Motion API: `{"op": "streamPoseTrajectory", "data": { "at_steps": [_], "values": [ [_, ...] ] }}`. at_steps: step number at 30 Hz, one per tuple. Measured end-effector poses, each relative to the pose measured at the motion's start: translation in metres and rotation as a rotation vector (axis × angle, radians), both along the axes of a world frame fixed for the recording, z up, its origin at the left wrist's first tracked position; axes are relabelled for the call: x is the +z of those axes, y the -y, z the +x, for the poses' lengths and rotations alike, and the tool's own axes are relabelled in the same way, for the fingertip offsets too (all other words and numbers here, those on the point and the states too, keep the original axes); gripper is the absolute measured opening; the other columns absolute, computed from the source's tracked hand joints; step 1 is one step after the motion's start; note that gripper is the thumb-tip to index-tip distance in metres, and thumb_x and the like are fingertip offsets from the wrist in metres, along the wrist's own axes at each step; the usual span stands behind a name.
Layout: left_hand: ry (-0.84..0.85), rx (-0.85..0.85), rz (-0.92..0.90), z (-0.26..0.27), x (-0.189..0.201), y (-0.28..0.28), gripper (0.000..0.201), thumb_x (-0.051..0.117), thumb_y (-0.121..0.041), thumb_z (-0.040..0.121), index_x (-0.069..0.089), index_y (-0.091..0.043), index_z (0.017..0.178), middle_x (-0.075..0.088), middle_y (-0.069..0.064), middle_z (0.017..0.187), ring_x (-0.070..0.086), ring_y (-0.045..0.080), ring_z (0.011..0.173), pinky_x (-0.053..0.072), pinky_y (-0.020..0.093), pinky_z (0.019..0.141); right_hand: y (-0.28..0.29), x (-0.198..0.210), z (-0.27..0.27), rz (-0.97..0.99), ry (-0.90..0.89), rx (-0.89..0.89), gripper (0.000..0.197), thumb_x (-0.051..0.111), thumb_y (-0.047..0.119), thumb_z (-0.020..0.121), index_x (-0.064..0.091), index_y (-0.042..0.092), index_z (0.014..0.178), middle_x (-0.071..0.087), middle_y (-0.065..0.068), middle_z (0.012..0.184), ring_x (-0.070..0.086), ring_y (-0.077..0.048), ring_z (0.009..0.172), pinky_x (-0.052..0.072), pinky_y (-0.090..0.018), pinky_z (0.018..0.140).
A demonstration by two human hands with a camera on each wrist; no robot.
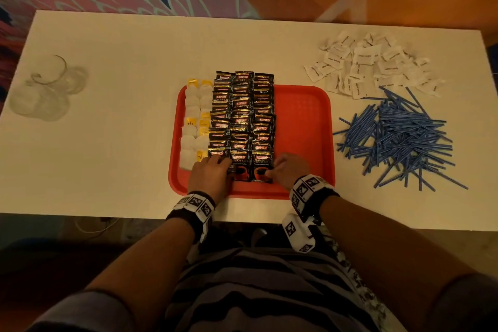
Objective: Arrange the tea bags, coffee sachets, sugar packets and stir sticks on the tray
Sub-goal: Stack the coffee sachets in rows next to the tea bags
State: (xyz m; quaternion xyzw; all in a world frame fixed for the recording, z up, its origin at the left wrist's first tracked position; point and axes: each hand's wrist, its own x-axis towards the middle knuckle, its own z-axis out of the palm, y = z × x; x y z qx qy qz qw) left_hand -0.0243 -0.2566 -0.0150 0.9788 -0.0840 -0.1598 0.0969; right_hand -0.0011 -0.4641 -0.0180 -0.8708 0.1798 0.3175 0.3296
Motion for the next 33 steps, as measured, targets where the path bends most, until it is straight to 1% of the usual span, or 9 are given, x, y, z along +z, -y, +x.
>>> {"op": "streamPoseTrajectory", "data": {
  "at_steps": [4,7,10,15,19,22,25,28,33],
  "values": [
    [0.028,0.197,-0.215,0.0,0.009,0.0,0.028,0.053,-0.032,0.099,0.06,-0.012,0.117,0.059,0.006,0.112,0.059,0.026,0.096,0.044,0.032,0.075,0.002,0.002,-0.001,0.019,0.004,-0.05,0.023,0.076,0.034,0.08,0.059,0.025,0.093,0.058,0.013,0.088,0.052,0.002,0.071,0.032,-0.007,0.044],
    [0.024,0.448,-0.409,0.006,0.019,0.0,0.022,0.051,-0.027,0.099,0.056,-0.012,0.114,0.058,0.001,0.106,0.056,0.02,0.093,0.04,0.029,0.078,0.006,0.007,0.001,0.063,0.036,-0.113,0.022,0.076,0.032,0.081,0.059,0.022,0.093,0.062,0.009,0.09,0.055,-0.001,0.075,0.035,-0.011,0.049],
    [0.007,0.659,-0.67,0.016,0.029,-0.001,0.011,0.054,-0.022,0.099,0.057,-0.013,0.104,0.065,-0.004,0.091,0.065,0.013,0.079,0.052,0.033,0.077,0.003,0.017,0.006,0.081,0.122,-0.09,0.018,0.071,0.033,0.085,0.058,0.022,0.089,0.062,0.009,0.089,0.058,-0.005,0.08,0.037,-0.014,0.055],
    [-0.179,0.887,-1.126,0.029,0.047,0.003,0.007,0.069,-0.022,0.092,0.071,-0.018,0.097,0.076,0.003,0.095,0.072,0.022,0.091,0.059,0.045,0.085,-0.027,0.051,0.015,0.363,0.164,0.013,0.033,0.072,0.05,0.081,0.064,0.021,0.094,0.068,0.01,0.091,0.063,-0.003,0.082,0.051,-0.023,0.067],
    [-0.294,0.918,-1.271,0.035,0.059,0.007,0.01,0.073,-0.018,0.088,0.073,-0.015,0.097,0.076,0.011,0.099,0.072,0.031,0.097,0.058,0.049,0.087,-0.045,0.067,0.019,0.541,0.126,0.014,0.023,0.076,0.025,0.083,0.063,0.015,0.098,0.07,0.006,0.074,0.064,0.003,0.057,0.047,-0.014,0.051],
    [-0.415,0.984,-1.407,0.04,0.063,0.002,0.016,0.073,-0.018,0.085,0.071,-0.011,0.099,0.074,0.012,0.098,0.07,0.033,0.092,0.056,0.047,0.084,-0.045,0.068,0.023,0.512,0.156,0.004,0.016,0.077,0.021,0.082,0.065,0.02,0.093,0.069,0.007,0.07,0.066,-0.003,0.063,0.047,-0.019,0.056],
    [-0.39,1.001,-1.373,0.043,0.063,-0.007,0.008,0.069,-0.008,0.089,0.067,-0.016,0.09,0.072,0.006,0.085,0.067,0.021,0.078,0.054,0.038,0.072,-0.04,0.069,0.028,0.438,0.171,-0.011,0.013,0.076,0.018,0.082,0.066,0.023,0.089,0.066,0.009,0.081,0.064,-0.008,0.078,0.049,-0.021,0.065],
    [-0.379,0.881,-1.241,0.038,0.059,-0.018,0.022,0.068,-0.002,0.088,0.066,-0.018,0.103,0.073,0.011,0.086,0.071,0.021,0.077,0.055,0.033,0.064,-0.038,0.068,0.031,0.492,0.22,-0.166,0.015,0.075,0.015,0.082,0.066,0.027,0.085,0.069,0.005,0.091,0.067,-0.016,0.087,0.057,-0.031,0.076],
    [-0.428,0.486,-0.8,0.03,0.059,-0.022,0.018,0.074,-0.004,0.085,0.066,-0.018,0.094,0.071,0.006,0.084,0.067,0.014,0.074,0.047,0.02,0.066,-0.045,0.061,0.032,0.482,0.266,-0.211,0.013,0.074,0.01,0.081,0.068,0.017,0.09,0.069,0.004,0.089,0.063,-0.009,0.077,0.05,-0.017,0.062]
  ]
}}
